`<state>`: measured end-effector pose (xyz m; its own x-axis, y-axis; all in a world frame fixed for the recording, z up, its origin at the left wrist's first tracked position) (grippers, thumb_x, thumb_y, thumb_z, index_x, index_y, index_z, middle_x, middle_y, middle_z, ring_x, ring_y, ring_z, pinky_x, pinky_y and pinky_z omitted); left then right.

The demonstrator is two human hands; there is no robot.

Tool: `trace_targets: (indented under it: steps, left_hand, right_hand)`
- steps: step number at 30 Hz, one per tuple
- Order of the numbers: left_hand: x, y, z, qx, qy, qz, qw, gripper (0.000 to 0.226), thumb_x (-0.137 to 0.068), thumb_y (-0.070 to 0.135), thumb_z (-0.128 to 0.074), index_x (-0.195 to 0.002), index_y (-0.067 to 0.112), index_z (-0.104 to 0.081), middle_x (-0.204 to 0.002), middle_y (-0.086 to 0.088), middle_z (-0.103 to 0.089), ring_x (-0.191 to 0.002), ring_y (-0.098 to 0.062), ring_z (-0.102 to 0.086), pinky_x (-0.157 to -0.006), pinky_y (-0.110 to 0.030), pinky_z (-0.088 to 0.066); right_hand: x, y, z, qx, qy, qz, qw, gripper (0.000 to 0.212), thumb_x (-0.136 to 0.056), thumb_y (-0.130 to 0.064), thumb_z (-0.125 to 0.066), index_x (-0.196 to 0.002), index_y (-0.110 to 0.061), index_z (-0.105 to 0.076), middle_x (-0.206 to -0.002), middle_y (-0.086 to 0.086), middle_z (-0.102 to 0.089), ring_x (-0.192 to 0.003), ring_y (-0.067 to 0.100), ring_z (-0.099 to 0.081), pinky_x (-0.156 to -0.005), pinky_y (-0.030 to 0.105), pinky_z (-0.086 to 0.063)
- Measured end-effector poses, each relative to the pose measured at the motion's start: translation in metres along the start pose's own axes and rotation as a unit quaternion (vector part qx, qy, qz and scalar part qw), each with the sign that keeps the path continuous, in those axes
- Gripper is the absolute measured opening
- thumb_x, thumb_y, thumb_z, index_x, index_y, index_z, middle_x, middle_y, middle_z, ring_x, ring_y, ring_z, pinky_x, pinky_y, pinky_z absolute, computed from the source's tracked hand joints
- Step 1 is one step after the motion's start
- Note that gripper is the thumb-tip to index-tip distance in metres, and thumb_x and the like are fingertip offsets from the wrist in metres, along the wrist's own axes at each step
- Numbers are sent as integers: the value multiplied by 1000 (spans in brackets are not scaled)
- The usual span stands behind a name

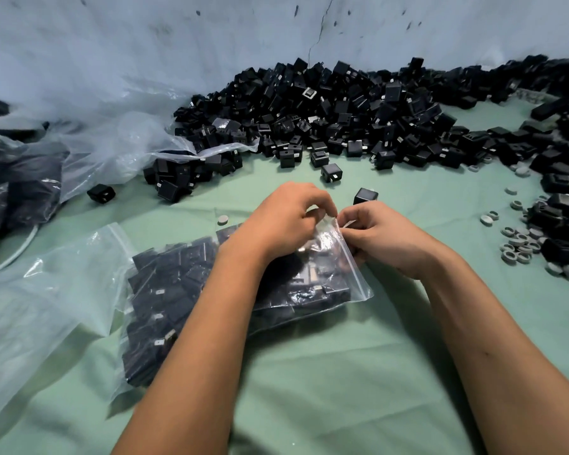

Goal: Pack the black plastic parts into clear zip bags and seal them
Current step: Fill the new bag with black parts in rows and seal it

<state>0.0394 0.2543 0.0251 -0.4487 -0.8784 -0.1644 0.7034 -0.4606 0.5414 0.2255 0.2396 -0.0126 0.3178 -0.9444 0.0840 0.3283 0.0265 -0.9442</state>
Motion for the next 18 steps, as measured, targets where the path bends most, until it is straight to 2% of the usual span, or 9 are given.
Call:
trace_targets:
  steps: [3,4,7,10,13,15,18]
  left_hand:
    - [12,8,-9,-59,2,-10,998,23,-104,18,-53,-118,25,-70,-117,4,-66,-114,-18,-53,-101,-44,-44]
    - [17,12,-11,-71,6,-18,997,24,-105,20,-51,-120,26,-69,-121,4,-65,-117,-19,-51,-103,-44,-43]
    - [27,25,-17,-91,2,-52,994,24,-107,26,-48,-121,27,-68,-127,5,-62,-122,-20,-47,-105,-44,-41]
    - [36,34,-26,-133,-42,-51,989,22,-105,29,-48,-111,30,-69,-129,6,-59,-124,-20,-43,-105,-45,-39]
    - [41,37,-33,-182,-97,-41,978,22,-101,28,-51,-108,34,-70,-129,6,-58,-126,-21,-41,-103,-44,-33]
    - [42,40,-33,-187,-115,-40,975,22,-98,27,-52,-104,34,-71,-125,6,-60,-123,-20,-40,-101,-43,-32]
    - [39,44,-31,-188,-126,-52,973,20,-97,26,-52,-91,31,-70,-117,5,-61,-117,-20,-41,-101,-44,-37]
  right_hand:
    - [12,4,-1,-61,19,-30,997,10,-103,-5,-58,-101,4,-62,-83,25,-70,-72,27,-68,-70,39,-59]
    - [18,4,-2,-85,36,-35,995,9,-103,-3,-57,-99,3,-60,-81,21,-69,-70,24,-69,-70,38,-60]
    - [40,6,-3,-132,81,-41,987,22,-107,-7,-51,-88,-3,-61,-72,10,-69,-59,14,-67,-56,25,-58]
    - [67,7,-6,-2,69,-25,997,39,-109,-25,-50,-77,-10,-67,-63,-2,-64,-59,12,-57,-54,26,-46]
    - [84,6,-15,150,60,-25,986,33,-99,-30,-65,-72,-10,-69,-59,-8,-53,-58,7,-44,-59,32,-34]
    - [89,6,-20,156,96,-35,982,23,-90,-25,-72,-73,-10,-73,-55,-9,-53,-54,3,-42,-57,31,-34]
    - [92,6,-25,130,129,-68,981,22,-86,-24,-74,-71,-8,-72,-54,-7,-52,-54,8,-41,-56,31,-33]
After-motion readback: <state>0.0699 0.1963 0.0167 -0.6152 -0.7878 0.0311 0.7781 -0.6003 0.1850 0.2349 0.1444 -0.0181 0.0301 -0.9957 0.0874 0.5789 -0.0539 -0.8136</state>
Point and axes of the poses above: each hand's wrist, its own x-axis away from the middle knuckle, its own z-axis out of the back of the hand, y = z × x, the point moved 1 cm from there along -x, towards the middle knuckle
